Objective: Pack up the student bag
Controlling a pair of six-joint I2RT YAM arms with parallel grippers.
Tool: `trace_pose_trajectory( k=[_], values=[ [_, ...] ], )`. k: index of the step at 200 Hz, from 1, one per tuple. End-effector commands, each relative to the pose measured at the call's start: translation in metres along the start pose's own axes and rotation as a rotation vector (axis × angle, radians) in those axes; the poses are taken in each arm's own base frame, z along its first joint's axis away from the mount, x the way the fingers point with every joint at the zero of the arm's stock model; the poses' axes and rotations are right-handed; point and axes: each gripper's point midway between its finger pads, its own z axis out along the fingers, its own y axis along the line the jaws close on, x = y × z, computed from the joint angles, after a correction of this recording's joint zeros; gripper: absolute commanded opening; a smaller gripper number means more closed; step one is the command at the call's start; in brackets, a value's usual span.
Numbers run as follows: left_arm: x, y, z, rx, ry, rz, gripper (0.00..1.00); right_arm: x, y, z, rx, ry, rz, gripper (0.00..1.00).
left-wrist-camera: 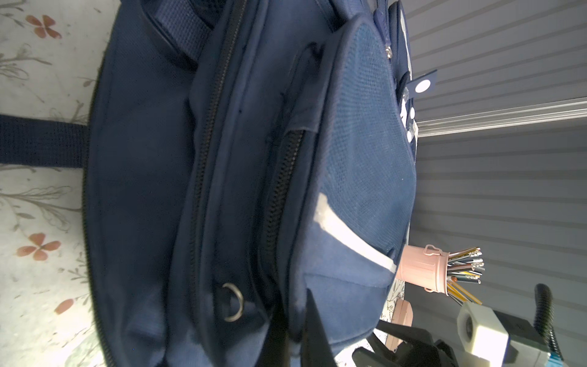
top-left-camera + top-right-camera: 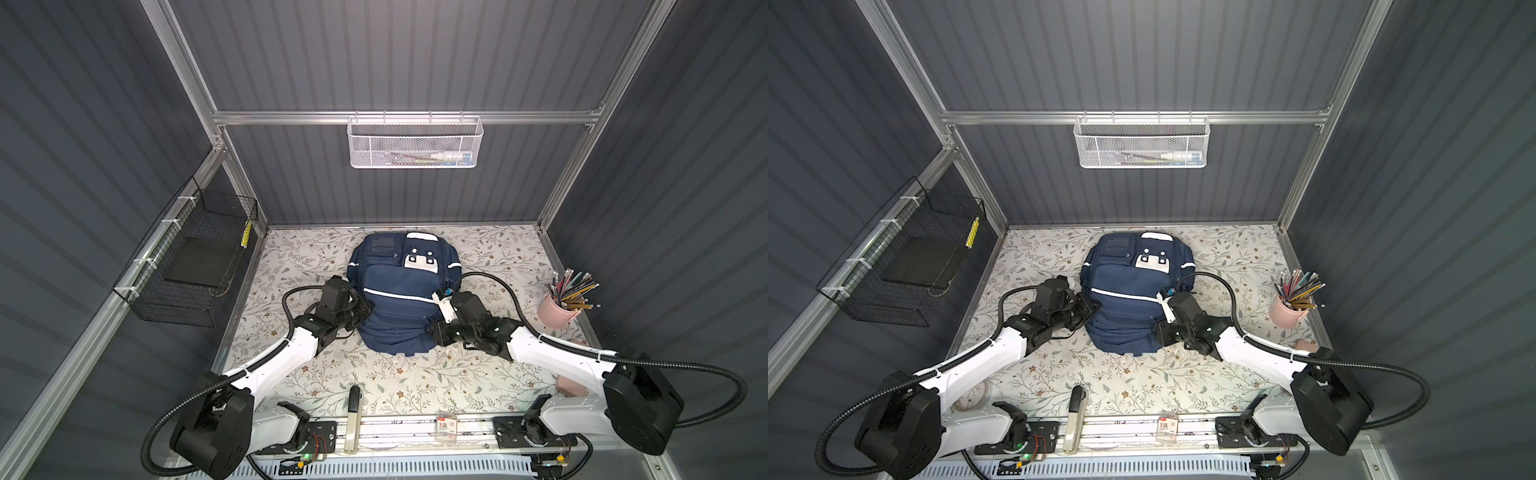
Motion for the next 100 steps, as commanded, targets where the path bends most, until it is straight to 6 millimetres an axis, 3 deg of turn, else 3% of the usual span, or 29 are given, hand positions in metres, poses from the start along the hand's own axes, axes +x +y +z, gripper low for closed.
trace_pose_trajectory(
  k=[1, 16, 39, 70, 100],
  values=[
    [-0.009, -0.019, -0.006, 0.066, -0.031, 0.015, 0.01, -0.015, 0.003, 0.000, 0.009, -0.035, -0.009, 0.44],
    [-0.009, -0.019, -0.006, 0.068, -0.031, 0.013, 0.01, -0.018, 0.006, 0.006, 0.011, -0.026, -0.020, 0.41],
    [-0.009, -0.020, -0.008, 0.071, -0.031, 0.011, 0.01, -0.015, -0.003, 0.020, 0.098, 0.031, -0.043, 0.18],
    [-0.010, -0.025, -0.011, 0.080, -0.031, 0.012, 0.00, -0.003, -0.011, 0.030, 0.140, 0.078, -0.046, 0.00],
    [-0.012, -0.023, -0.014, 0.070, -0.041, 0.011, 0.00, -0.004, -0.024, 0.019, 0.214, 0.059, -0.043, 0.00]
  ],
)
